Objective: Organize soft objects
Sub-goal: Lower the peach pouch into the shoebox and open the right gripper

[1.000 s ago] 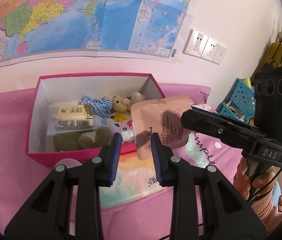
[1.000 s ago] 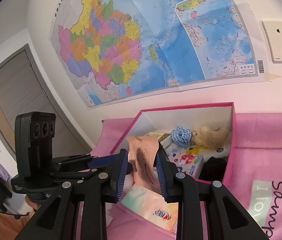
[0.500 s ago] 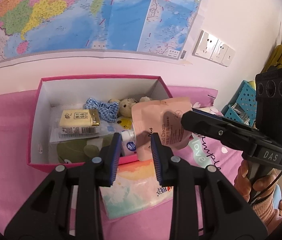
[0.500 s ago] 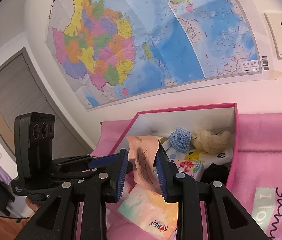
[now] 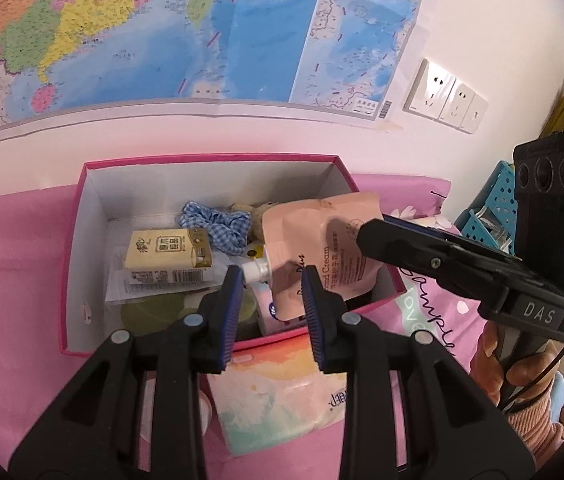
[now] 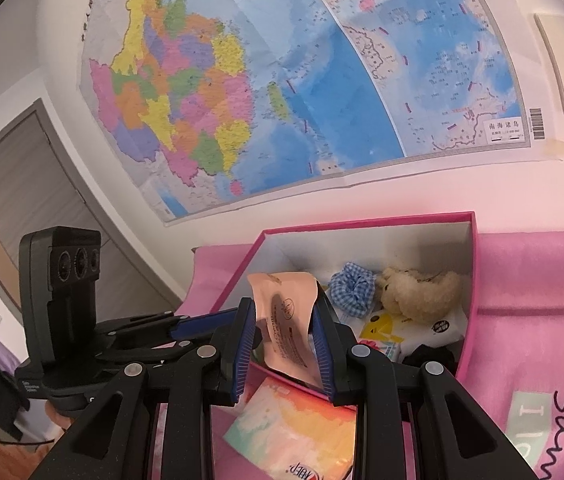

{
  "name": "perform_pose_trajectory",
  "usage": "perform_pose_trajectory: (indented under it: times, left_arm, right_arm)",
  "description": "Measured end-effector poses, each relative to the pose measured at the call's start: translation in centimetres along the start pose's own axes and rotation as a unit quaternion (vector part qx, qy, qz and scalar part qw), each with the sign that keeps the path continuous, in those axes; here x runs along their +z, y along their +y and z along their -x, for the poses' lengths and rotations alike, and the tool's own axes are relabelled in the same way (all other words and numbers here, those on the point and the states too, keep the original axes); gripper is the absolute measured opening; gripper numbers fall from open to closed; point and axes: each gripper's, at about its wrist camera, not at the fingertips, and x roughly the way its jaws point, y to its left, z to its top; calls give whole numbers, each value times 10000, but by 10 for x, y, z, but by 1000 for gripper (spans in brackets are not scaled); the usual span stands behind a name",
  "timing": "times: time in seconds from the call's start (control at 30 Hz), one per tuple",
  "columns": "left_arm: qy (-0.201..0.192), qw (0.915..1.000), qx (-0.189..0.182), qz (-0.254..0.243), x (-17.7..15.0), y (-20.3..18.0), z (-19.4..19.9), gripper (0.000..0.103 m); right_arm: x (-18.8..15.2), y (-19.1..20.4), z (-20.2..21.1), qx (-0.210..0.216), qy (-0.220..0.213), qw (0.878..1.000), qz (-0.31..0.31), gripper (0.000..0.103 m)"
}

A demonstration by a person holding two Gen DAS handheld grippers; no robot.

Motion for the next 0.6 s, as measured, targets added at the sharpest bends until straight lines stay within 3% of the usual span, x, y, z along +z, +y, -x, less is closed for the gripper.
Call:
perform_pose_trajectory:
  times: [0.6]
  left_arm:
    - [169, 9997, 172, 87, 11, 6, -18, 32]
  right_arm:
    - [7, -21, -25, -84, 195, 9994, -279, 29]
